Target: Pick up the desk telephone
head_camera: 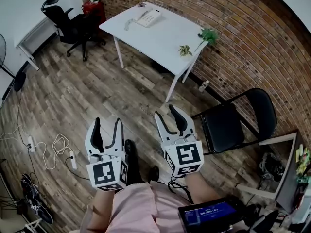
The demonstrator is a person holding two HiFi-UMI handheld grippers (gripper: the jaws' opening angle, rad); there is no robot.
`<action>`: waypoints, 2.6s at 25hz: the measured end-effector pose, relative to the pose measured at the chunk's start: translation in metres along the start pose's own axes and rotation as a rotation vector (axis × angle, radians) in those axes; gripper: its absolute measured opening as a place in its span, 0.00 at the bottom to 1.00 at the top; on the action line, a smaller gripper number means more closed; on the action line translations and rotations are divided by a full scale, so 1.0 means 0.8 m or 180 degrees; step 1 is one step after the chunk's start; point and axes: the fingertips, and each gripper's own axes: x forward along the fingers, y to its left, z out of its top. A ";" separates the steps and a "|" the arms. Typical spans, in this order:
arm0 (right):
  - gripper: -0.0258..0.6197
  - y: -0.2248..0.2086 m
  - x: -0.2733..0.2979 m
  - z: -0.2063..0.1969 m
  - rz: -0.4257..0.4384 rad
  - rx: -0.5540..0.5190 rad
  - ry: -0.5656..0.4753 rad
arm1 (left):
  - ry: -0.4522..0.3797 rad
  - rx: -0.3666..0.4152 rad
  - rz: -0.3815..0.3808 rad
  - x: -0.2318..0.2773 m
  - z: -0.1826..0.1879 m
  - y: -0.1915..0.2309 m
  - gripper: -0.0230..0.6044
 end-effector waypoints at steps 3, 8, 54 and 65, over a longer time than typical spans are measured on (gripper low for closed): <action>0.33 -0.004 0.043 0.003 -0.0028 0.0004 0.0030 | 0.0006 -0.0001 -0.0016 0.041 0.003 0.025 0.46; 0.33 -0.003 0.128 0.016 -0.0079 -0.0007 0.0069 | 0.0016 0.0017 -0.0116 0.120 0.016 0.069 0.46; 0.32 -0.241 0.646 0.078 -0.0417 0.0221 0.0217 | 0.0370 0.0298 -0.0794 0.716 0.042 0.128 0.48; 0.31 -0.318 0.704 0.146 -0.0720 0.0164 -0.0008 | 0.0185 0.0385 -0.1163 0.823 0.112 0.100 0.51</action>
